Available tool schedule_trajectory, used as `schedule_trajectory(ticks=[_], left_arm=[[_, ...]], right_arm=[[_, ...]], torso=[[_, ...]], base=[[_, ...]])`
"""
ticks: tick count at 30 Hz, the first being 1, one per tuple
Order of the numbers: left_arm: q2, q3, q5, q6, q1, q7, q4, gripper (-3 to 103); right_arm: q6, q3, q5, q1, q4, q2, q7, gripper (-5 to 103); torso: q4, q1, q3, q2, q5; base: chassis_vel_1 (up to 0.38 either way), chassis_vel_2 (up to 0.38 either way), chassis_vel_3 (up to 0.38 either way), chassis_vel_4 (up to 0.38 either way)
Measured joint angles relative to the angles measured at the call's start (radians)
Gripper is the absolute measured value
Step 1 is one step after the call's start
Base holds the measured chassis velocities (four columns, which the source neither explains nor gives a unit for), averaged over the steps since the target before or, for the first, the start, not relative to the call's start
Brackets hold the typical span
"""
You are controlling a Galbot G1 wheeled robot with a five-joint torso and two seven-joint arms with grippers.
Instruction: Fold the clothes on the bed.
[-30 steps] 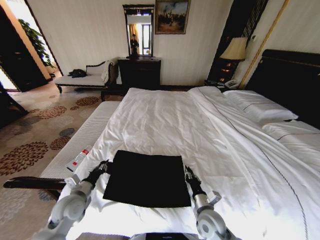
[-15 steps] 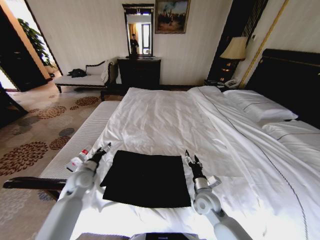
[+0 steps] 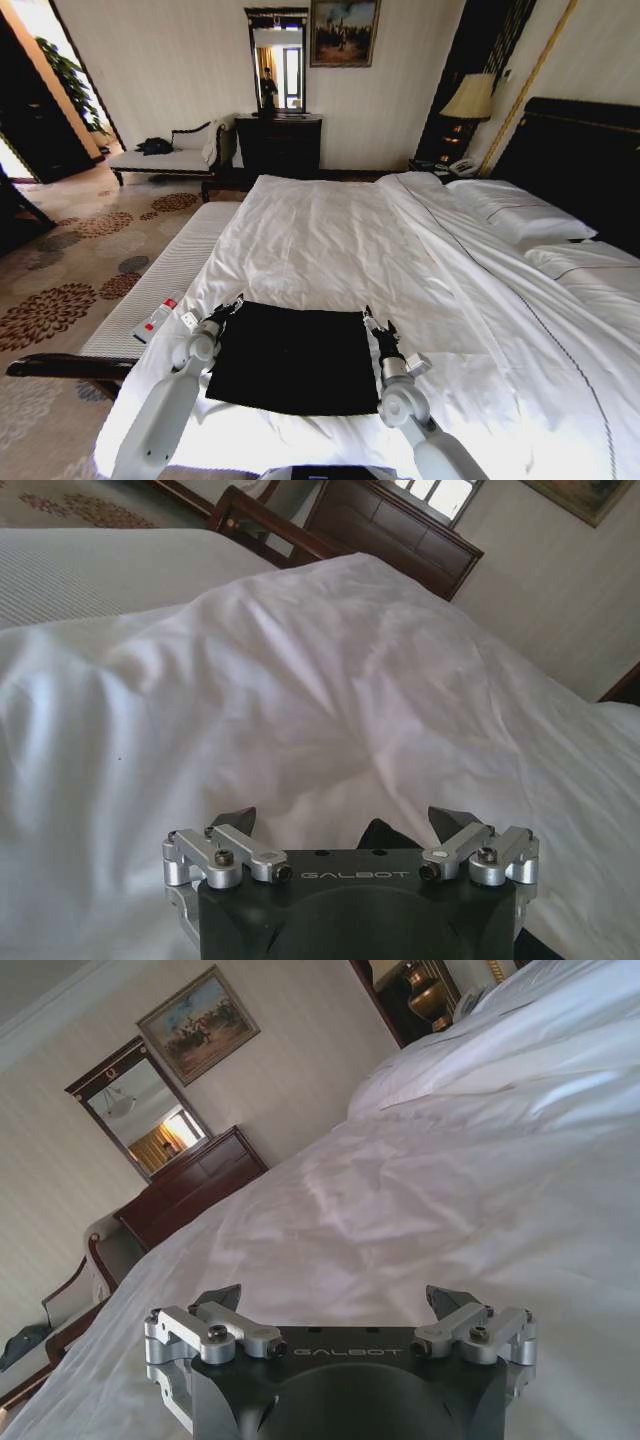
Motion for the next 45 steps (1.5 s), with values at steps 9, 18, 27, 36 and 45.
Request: schedule_trajectory(ticks=[9, 18, 27, 36, 45], left_arm=[[-0.021, 0.021, -0.009, -0.003, -0.032, 0.011, 0.052, 74], [-0.057, 0.020, -0.031, -0.002, -0.034, 0.006, 0.074, 41], [-0.054, -0.007, -0.055, 0.002, -0.022, -0.002, 0.045, 8], [-0.015, -0.048, -0.072, 0.003, 0.003, -0.003, 0.009, 2], [-0.005, -0.060, -0.053, 0.004, 0.019, -0.005, -0.002, 2]], right_arm=[[-0.007, 0.010, 0.009, 0.027, -0.029, -0.001, 0.030, 100], [-0.015, 0.008, 0.007, 0.036, -0.047, 0.018, 0.044, 100], [-0.020, 0.010, 0.010, 0.062, -0.071, 0.007, 0.051, 100], [-0.036, 0.001, 0.042, 0.124, -0.141, 0.002, 0.053, 100], [-0.044, -0.008, 0.045, 0.137, -0.167, 0.012, 0.043, 100]], torso=[[0.0000, 0.000, 0.000, 0.000, 0.0001], [0.0000, 0.000, 0.000, 0.000, 0.0002], [-0.0004, 0.000, 0.000, 0.000, -0.0002], [0.0000, 0.000, 0.000, 0.000, 0.0002], [0.0000, 0.000, 0.000, 0.000, 0.0000]], base=[[0.000, 0.000, 0.000, 0.000], [0.000, 0.000, 0.000, 0.000], [0.000, 0.000, 0.000, 0.000], [0.000, 0.000, 0.000, 0.000], [0.000, 0.000, 0.000, 0.000]])
